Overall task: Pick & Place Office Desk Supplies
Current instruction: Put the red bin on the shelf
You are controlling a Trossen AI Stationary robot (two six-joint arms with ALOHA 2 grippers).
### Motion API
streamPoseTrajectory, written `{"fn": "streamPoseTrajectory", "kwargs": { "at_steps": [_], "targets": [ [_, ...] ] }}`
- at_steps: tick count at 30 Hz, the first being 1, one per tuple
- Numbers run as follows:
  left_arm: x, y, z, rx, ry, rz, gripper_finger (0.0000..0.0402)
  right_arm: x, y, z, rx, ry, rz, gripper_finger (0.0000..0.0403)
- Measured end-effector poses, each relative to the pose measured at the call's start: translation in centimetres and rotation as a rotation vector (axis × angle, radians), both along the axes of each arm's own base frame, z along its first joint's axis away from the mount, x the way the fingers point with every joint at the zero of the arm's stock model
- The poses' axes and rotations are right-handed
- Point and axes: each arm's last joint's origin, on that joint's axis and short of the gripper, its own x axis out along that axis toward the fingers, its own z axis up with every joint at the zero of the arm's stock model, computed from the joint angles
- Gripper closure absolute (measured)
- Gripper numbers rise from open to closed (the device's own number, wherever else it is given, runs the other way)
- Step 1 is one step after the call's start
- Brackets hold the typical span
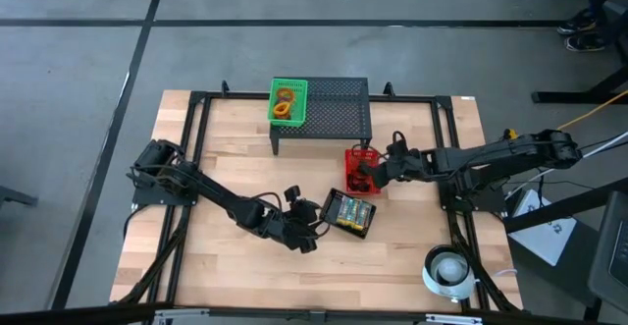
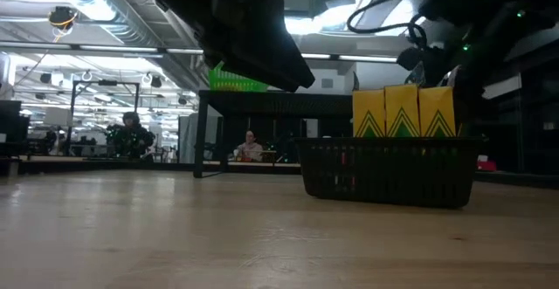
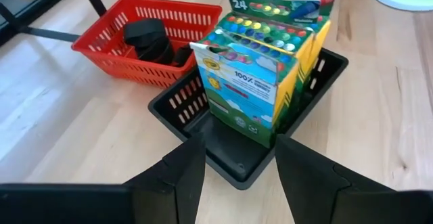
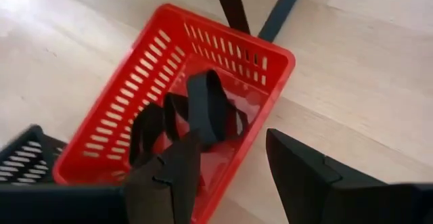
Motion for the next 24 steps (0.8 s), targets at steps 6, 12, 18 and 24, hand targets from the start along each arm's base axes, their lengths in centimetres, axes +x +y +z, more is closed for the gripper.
{"fn": "streamPoseTrajectory", "kwargs": {
  "at_steps": [6,12,18,24],
  "targets": [
    [0.0,-0.1,-0.1,0.007,0.022,-0.048,0.0226,0.3,-0.4,-0.4,0.061,-0.004,-0.062,0.0231],
    [-0.1,-0.3,-0.1,0.009,0.033,-0.066,0.0226,0.9,-0.6,-1.7,0.094,0.031,-0.106,0.0231],
    [-0.1,-0.4,-0.2,-0.003,0.049,-0.093,0.0226,1.6,-0.6,-3.3,0.115,0.097,-0.104,0.0235],
    [-0.5,-0.7,-0.4,0.01,0.078,-0.105,0.0226,2.0,-0.6,-3.6,0.083,0.084,-0.126,0.0309]
  ]
}}
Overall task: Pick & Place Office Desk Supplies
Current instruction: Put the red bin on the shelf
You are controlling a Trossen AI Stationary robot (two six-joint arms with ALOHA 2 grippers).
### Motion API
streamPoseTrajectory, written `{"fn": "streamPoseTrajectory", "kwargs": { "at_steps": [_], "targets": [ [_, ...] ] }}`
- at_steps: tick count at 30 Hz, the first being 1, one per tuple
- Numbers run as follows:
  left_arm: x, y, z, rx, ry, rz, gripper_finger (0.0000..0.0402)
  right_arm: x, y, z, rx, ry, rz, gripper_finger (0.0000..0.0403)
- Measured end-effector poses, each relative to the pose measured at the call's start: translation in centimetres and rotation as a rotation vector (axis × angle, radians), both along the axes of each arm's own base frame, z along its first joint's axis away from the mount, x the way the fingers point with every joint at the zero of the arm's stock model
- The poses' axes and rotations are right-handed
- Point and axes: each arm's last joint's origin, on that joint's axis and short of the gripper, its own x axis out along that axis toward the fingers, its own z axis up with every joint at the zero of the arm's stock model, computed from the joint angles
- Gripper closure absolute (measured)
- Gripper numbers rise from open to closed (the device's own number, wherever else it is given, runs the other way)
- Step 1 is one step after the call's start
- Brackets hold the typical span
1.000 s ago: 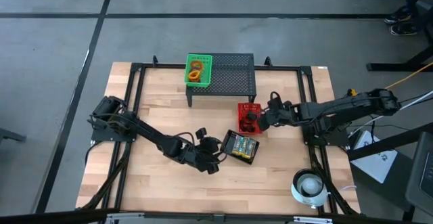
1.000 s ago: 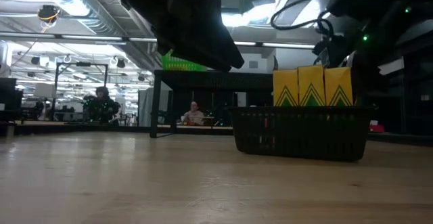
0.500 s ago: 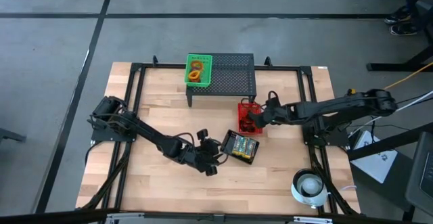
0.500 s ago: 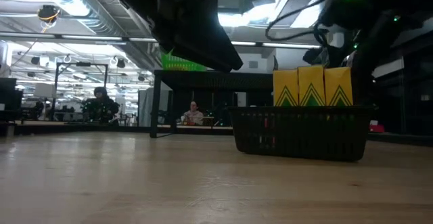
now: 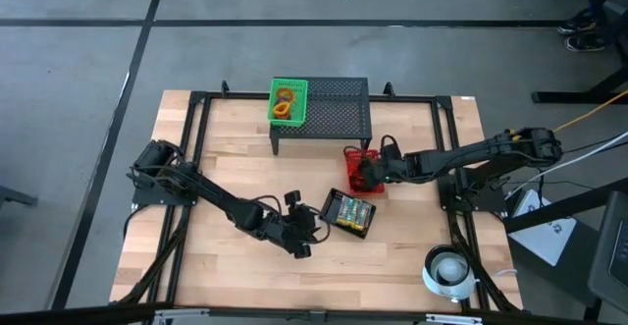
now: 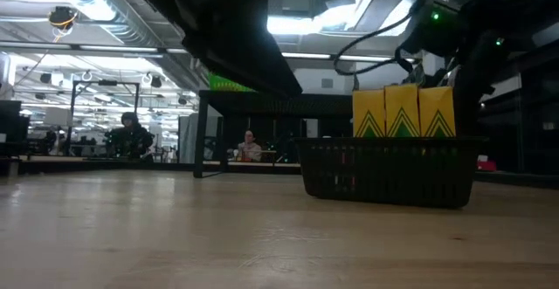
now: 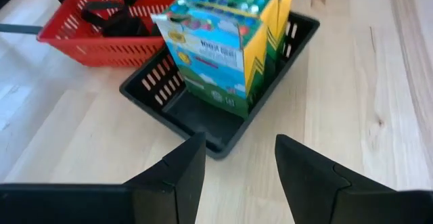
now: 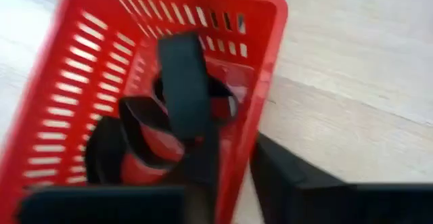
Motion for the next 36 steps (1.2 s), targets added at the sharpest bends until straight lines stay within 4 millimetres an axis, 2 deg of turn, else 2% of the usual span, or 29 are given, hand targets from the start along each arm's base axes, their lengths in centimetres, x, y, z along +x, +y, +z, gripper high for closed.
{"fn": "streamPoseTrajectory", "kwargs": {
  "at_steps": [3,4,10,18,29,36],
  "targets": [
    [-0.2,-0.1,-0.1,0.007,0.017,-0.005,0.0226,0.2,0.0,0.5,-0.012,-0.042,0.01,0.038],
    [-0.2,-0.1,-0.1,0.008,0.018,-0.005,0.0226,0.3,0.0,0.7,-0.017,-0.05,0.019,0.039],
    [-0.2,-0.1,-0.1,0.004,0.02,-0.008,0.0226,1.1,0.3,3.0,-0.019,-0.093,0.08,0.0396],
    [-0.3,-0.1,-0.2,0.008,0.036,-0.011,0.0226,1.4,1.9,6.8,0.014,-0.003,0.164,0.0398],
    [-0.3,-0.1,-0.3,0.008,0.038,-0.012,0.0226,2.5,2.5,14.6,-0.057,-0.034,0.202,0.0398],
    [-0.4,-0.3,-0.3,0.014,0.035,-0.013,0.0226,2.8,0.7,19.5,-0.2,-0.113,0.155,0.0398]
  ]
}}
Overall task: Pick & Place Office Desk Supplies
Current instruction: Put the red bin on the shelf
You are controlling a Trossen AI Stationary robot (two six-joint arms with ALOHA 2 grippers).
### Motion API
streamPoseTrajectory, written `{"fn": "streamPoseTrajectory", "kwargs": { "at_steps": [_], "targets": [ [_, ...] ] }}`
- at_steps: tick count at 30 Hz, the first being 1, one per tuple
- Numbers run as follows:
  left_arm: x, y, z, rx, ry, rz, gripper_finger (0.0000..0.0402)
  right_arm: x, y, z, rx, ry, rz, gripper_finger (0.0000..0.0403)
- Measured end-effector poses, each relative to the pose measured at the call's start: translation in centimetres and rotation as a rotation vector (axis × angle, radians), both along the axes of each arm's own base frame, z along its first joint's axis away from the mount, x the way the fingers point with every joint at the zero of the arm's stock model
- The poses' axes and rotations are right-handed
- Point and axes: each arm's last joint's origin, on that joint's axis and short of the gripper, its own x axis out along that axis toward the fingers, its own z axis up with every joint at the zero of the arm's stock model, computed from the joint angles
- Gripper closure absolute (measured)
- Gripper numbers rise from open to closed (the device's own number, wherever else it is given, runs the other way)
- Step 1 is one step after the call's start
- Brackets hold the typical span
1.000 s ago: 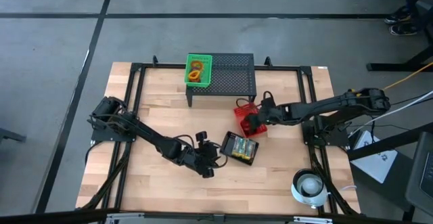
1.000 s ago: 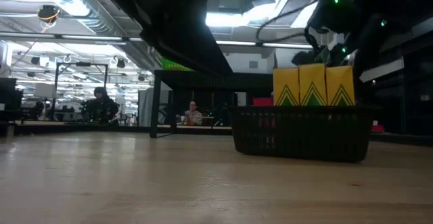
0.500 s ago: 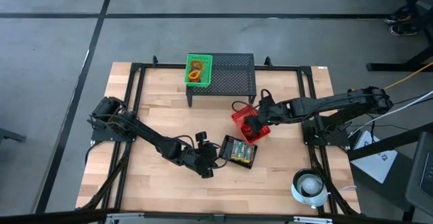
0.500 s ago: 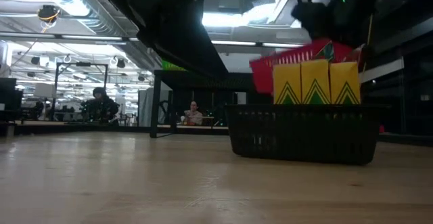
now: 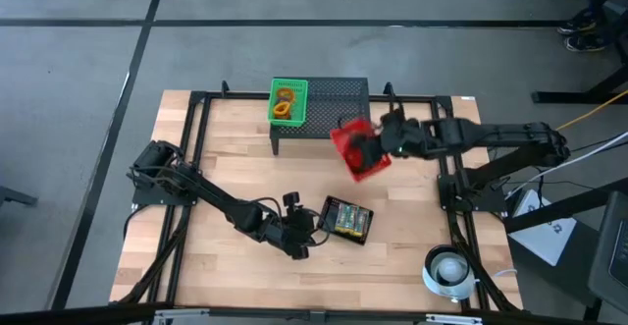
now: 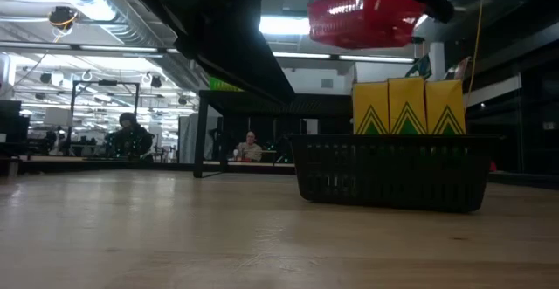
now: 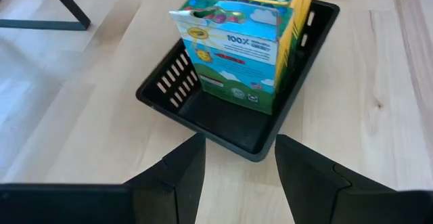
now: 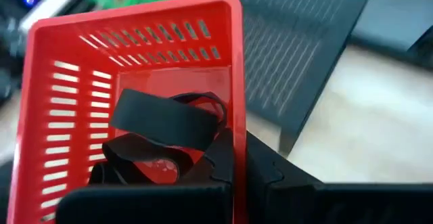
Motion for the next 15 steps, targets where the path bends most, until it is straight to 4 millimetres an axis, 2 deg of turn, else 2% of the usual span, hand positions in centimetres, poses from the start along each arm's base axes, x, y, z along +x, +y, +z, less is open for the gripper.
{"fn": "streamPoseTrajectory", "kwargs": {
  "at_steps": [3,8,15],
  "targets": [
    [0.0,0.1,0.0,0.015,-0.009,0.016,0.0226,0.0,-1.9,1.3,-0.044,-0.027,-0.074,0.0398],
    [0.0,0.1,0.1,0.023,-0.01,0.017,0.0226,-0.7,-6.7,2.2,-0.063,-0.052,-0.248,0.0398],
    [0.2,0.2,0.2,0.018,-0.025,0.016,0.0226,-0.1,-11.5,1.2,-0.002,-0.079,-0.356,0.0398]
  ]
}}
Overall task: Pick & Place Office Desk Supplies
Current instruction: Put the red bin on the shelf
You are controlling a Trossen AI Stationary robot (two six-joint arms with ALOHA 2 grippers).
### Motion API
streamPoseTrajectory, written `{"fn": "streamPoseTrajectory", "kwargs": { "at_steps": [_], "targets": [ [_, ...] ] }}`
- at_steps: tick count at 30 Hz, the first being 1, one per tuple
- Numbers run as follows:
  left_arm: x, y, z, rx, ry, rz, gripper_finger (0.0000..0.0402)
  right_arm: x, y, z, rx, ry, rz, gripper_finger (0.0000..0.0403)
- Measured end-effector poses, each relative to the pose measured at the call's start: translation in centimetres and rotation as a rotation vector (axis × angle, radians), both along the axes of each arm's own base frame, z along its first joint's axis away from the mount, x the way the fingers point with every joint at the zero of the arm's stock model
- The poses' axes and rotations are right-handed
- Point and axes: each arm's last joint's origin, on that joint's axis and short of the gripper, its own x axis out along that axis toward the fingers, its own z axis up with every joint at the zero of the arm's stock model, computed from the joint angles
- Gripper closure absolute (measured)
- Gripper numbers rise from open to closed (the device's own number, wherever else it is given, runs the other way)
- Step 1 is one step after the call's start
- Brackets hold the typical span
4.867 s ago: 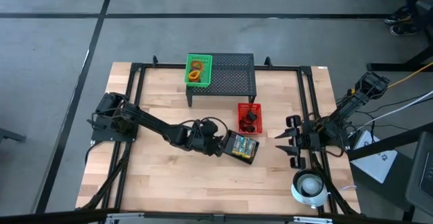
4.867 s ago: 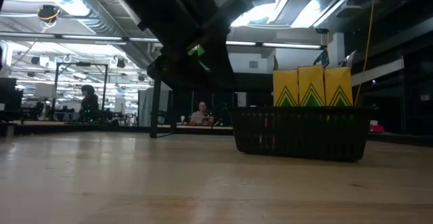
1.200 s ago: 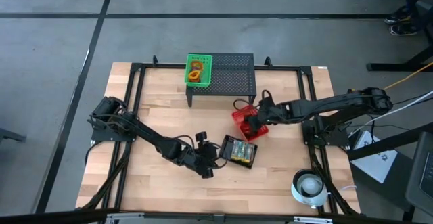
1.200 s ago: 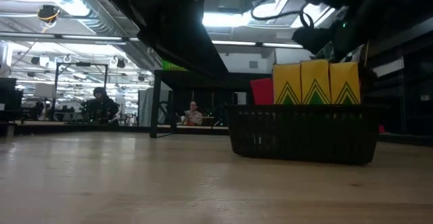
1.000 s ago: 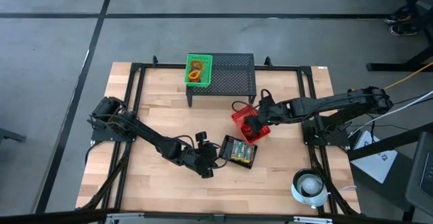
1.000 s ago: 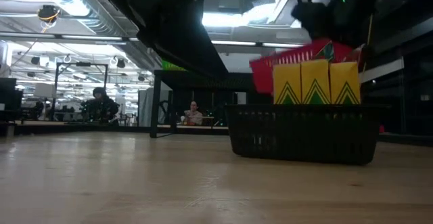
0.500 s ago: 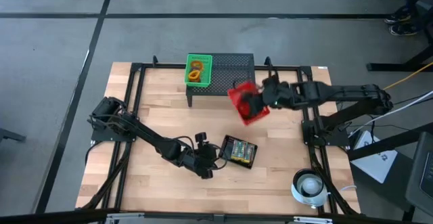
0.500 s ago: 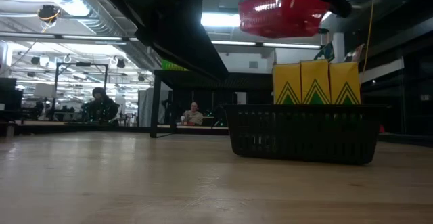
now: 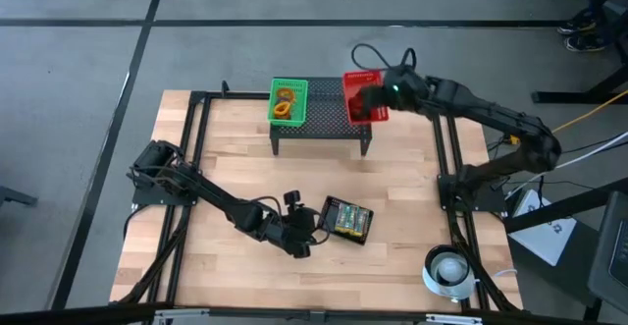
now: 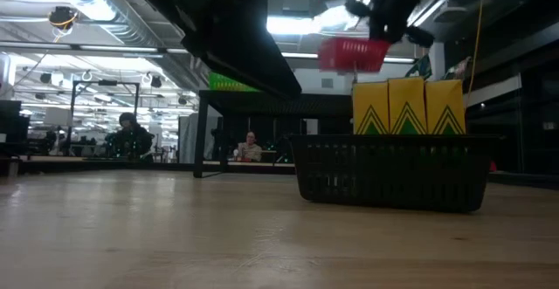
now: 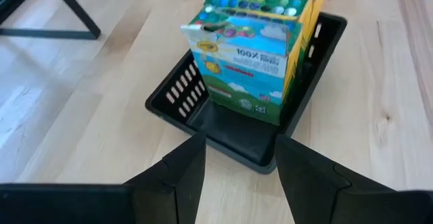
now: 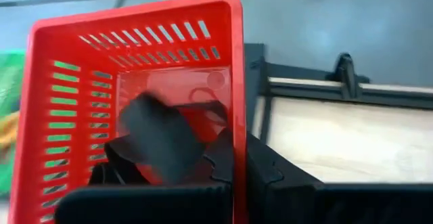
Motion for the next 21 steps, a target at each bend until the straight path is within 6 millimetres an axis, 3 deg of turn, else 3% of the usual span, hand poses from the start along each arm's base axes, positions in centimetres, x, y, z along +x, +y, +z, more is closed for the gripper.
{"fn": "streamPoseTrajectory", "kwargs": {
  "at_steps": [6,10,14,21],
  "targets": [
    [0.1,-0.1,0.1,0.008,0.003,-0.032,0.0226,2.1,-3.9,-3.7,0.093,0.055,-0.094,0.0398],
    [-0.1,-0.4,0.0,-0.006,0.015,-0.061,0.0226,4.3,-5.8,-5.8,0.141,-0.007,-0.076,0.0397],
    [-0.2,-0.8,0.0,-0.01,0.019,-0.076,0.0226,6.2,-6.4,-5.8,0.158,-0.014,-0.052,0.0397],
    [-0.6,-1.4,-0.1,-0.007,0.027,-0.096,0.0226,8.5,-5.6,-3.6,0.124,-0.002,-0.017,0.0397]
  ]
}}
